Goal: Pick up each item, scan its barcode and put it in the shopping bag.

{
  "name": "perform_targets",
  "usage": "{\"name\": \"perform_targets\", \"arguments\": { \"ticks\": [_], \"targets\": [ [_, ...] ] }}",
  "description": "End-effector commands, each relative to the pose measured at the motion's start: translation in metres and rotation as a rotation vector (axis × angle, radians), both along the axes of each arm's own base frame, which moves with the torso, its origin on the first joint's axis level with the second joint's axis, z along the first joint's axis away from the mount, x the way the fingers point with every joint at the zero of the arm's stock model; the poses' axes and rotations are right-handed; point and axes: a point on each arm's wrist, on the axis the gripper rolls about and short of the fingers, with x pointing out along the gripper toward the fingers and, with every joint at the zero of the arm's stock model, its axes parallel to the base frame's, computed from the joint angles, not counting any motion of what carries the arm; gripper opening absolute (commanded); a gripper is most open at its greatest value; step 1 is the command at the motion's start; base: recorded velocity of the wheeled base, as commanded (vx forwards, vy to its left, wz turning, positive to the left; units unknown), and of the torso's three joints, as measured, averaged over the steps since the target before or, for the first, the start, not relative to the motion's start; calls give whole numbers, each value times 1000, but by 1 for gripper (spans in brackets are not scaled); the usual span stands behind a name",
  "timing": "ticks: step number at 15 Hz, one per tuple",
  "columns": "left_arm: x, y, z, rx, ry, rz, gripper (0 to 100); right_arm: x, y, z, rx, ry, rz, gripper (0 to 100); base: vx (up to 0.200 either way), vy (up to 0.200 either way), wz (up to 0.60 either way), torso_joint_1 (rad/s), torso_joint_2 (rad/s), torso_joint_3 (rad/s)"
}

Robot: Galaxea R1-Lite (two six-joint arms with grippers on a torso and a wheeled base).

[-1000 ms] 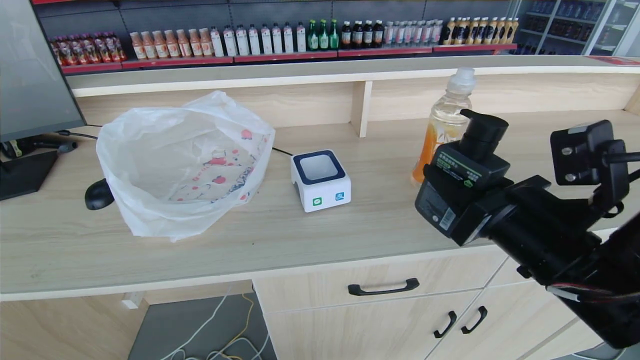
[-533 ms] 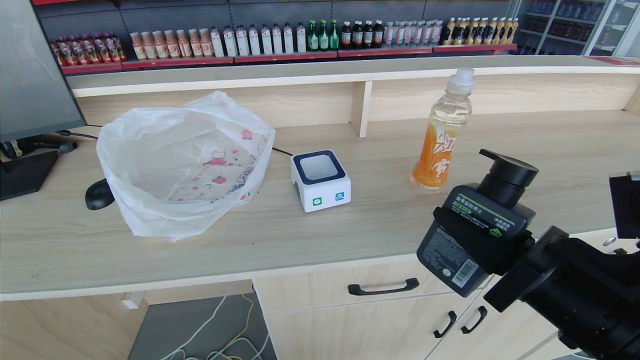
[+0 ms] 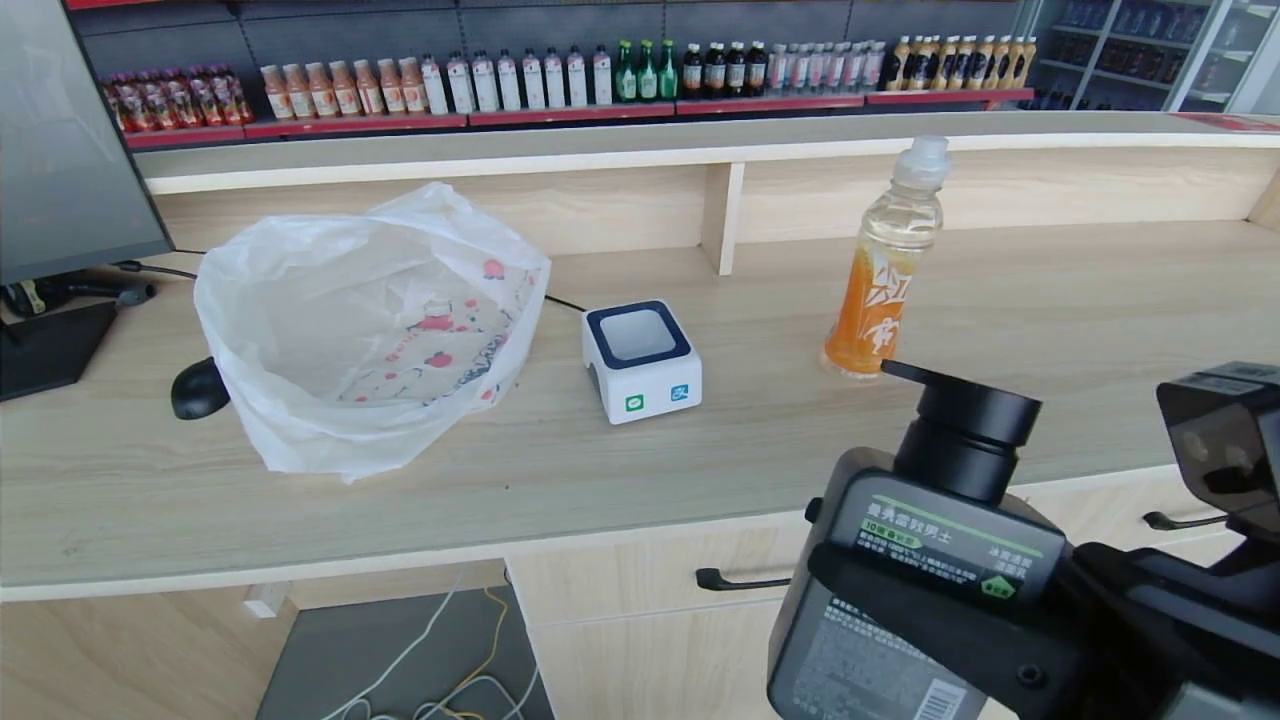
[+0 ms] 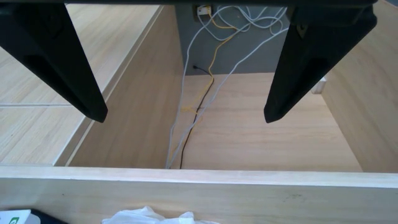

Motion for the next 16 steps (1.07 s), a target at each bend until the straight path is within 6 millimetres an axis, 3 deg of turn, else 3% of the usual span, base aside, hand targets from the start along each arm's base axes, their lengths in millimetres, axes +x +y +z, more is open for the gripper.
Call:
{"name": "perform_targets", "arguments": {
  "ticks": [1, 5, 10, 16],
  "targets": [
    [0, 0, 0, 0, 0, 0, 100, -2, 4, -1, 4, 27, 47, 0, 0, 0, 0, 0, 0, 0],
    [0, 0, 0, 0, 0, 0, 100, -9, 32, 16, 117, 175, 217, 0, 0, 0, 0, 0, 0, 0],
    [0, 0, 0, 0, 0, 0, 100, 10, 59, 43, 230, 220, 262, 0, 0, 0, 0, 0, 0, 0],
    [0, 0, 0, 0, 0, -2, 100, 19, 72, 43, 256, 220, 270, 0, 0, 0, 0, 0, 0, 0]
  ]
}}
